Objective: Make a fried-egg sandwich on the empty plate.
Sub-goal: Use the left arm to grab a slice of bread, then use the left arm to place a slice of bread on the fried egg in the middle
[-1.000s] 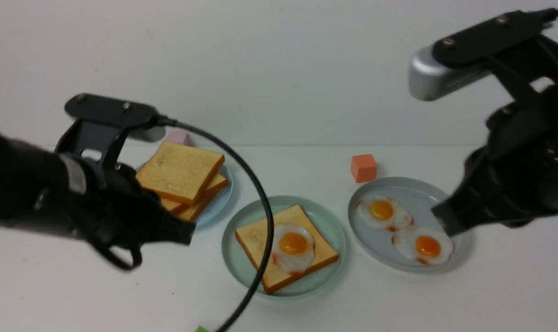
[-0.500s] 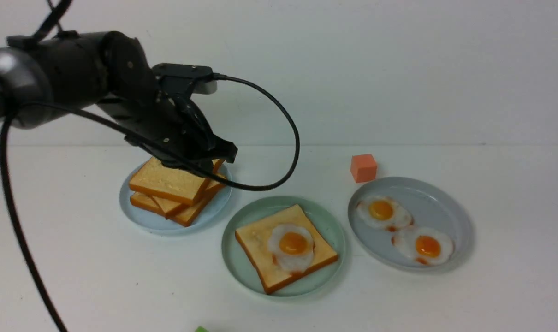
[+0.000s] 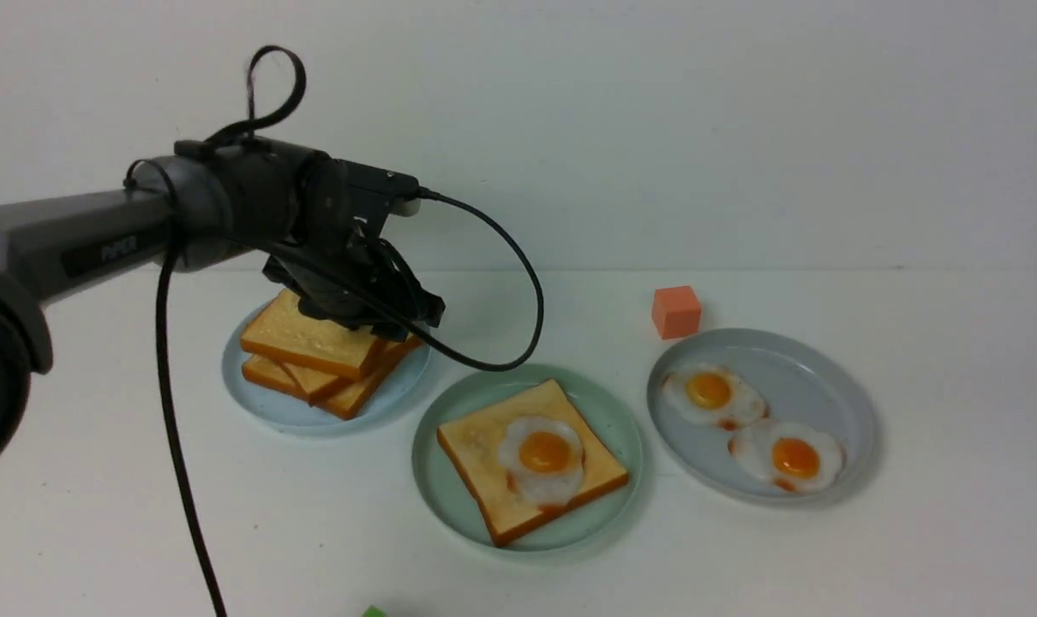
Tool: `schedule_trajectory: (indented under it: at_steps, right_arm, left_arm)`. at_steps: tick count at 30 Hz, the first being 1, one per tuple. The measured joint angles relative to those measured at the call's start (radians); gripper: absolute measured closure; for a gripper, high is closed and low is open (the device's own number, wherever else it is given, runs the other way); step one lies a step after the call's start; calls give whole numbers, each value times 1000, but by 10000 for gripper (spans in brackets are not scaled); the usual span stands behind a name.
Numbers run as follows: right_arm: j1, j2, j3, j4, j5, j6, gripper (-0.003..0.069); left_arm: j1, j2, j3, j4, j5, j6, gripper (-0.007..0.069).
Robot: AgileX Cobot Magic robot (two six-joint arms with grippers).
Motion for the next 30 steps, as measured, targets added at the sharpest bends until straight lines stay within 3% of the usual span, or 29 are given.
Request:
schedule_trajectory:
  at_steps: [5,12,22,30]
  right_arm:
    - [0,0,1,7,-1,0,653]
    - [0,0,1,34,-1,2,652]
    - [0,-1,1,12,-1,3,645]
    - [0,-54,1,-31,0,3,645]
  left_arm:
    - [0,24,-12,49,-19,-57,284]
    - [0,28,-16,63,-3,-76,596]
    - [-18,-92,-4,56,115,-65,622]
    - [-216,-294,99,51,201,-20,629]
